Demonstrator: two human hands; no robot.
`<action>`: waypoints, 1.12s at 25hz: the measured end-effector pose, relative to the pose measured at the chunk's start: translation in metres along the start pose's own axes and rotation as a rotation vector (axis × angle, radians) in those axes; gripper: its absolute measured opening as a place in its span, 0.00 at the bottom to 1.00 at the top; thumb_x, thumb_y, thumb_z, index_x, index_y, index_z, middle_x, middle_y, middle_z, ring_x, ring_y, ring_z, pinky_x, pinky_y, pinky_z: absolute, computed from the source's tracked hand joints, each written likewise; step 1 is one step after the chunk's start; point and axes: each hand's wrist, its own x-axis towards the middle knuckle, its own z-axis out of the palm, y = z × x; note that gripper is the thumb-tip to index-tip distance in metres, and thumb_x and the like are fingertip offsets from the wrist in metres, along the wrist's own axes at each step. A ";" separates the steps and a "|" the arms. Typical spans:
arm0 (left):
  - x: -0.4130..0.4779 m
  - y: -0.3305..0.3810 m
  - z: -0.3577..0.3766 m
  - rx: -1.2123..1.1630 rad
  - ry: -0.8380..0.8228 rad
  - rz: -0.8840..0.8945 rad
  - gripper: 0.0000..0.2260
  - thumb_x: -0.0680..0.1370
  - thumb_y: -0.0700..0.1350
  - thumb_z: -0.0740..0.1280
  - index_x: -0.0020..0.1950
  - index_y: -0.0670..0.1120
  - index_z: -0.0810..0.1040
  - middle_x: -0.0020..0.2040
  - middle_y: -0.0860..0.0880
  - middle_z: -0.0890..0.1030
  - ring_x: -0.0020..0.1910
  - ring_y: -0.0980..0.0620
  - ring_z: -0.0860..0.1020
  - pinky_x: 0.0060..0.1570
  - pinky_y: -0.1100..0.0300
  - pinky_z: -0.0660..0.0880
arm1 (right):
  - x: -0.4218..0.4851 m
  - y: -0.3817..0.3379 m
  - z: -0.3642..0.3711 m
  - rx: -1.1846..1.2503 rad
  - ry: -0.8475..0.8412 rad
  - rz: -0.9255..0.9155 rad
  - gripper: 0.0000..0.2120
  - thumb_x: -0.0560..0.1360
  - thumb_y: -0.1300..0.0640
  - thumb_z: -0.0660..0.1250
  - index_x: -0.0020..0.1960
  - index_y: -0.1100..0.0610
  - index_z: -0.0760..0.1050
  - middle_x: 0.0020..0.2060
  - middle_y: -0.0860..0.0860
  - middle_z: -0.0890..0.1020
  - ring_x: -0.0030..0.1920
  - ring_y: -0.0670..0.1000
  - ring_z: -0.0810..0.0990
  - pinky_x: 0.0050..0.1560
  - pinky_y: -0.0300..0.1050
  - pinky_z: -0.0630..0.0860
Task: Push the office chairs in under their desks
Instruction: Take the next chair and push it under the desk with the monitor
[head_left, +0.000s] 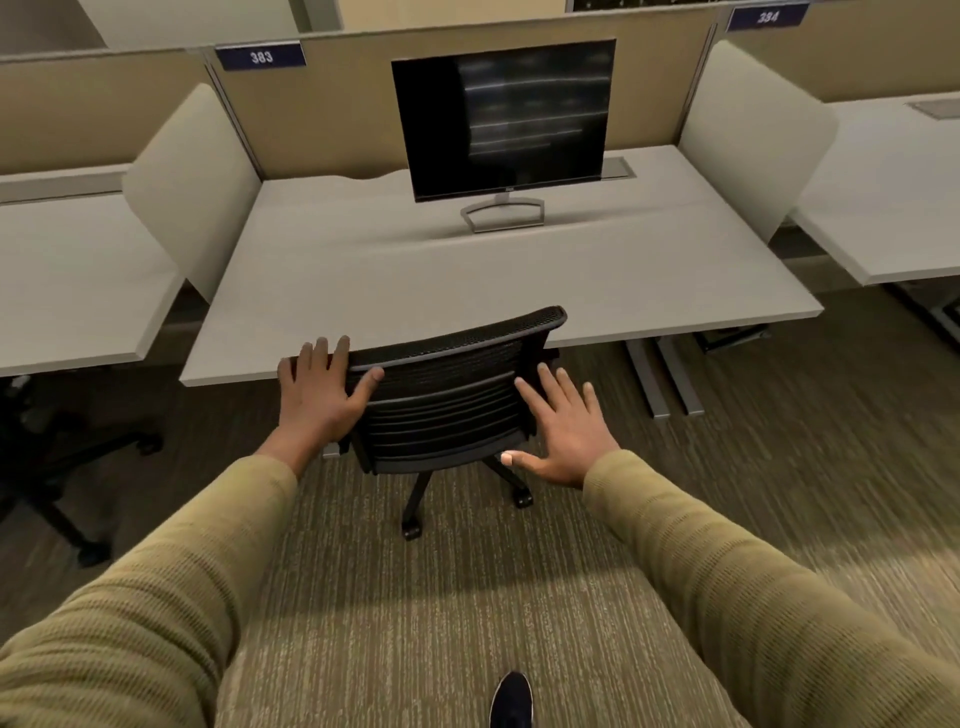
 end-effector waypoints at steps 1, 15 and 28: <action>-0.021 0.007 0.004 -0.009 -0.005 0.000 0.38 0.80 0.71 0.48 0.83 0.50 0.52 0.83 0.41 0.53 0.82 0.40 0.49 0.78 0.40 0.43 | -0.024 0.005 0.007 -0.010 -0.019 0.024 0.51 0.72 0.25 0.58 0.81 0.46 0.36 0.81 0.54 0.37 0.80 0.58 0.35 0.77 0.63 0.35; -0.357 0.136 0.053 -0.025 -0.199 0.165 0.40 0.78 0.72 0.44 0.83 0.53 0.41 0.84 0.43 0.40 0.82 0.44 0.38 0.78 0.38 0.36 | -0.319 -0.007 0.090 0.009 -0.049 0.172 0.48 0.74 0.25 0.54 0.81 0.46 0.36 0.82 0.54 0.40 0.81 0.57 0.38 0.78 0.64 0.38; -0.551 0.112 0.035 -0.079 -0.207 0.222 0.43 0.74 0.75 0.39 0.83 0.53 0.40 0.84 0.44 0.40 0.82 0.45 0.37 0.77 0.41 0.33 | -0.470 -0.110 0.142 0.027 0.005 0.195 0.48 0.74 0.25 0.54 0.82 0.47 0.38 0.82 0.54 0.43 0.81 0.57 0.41 0.78 0.64 0.40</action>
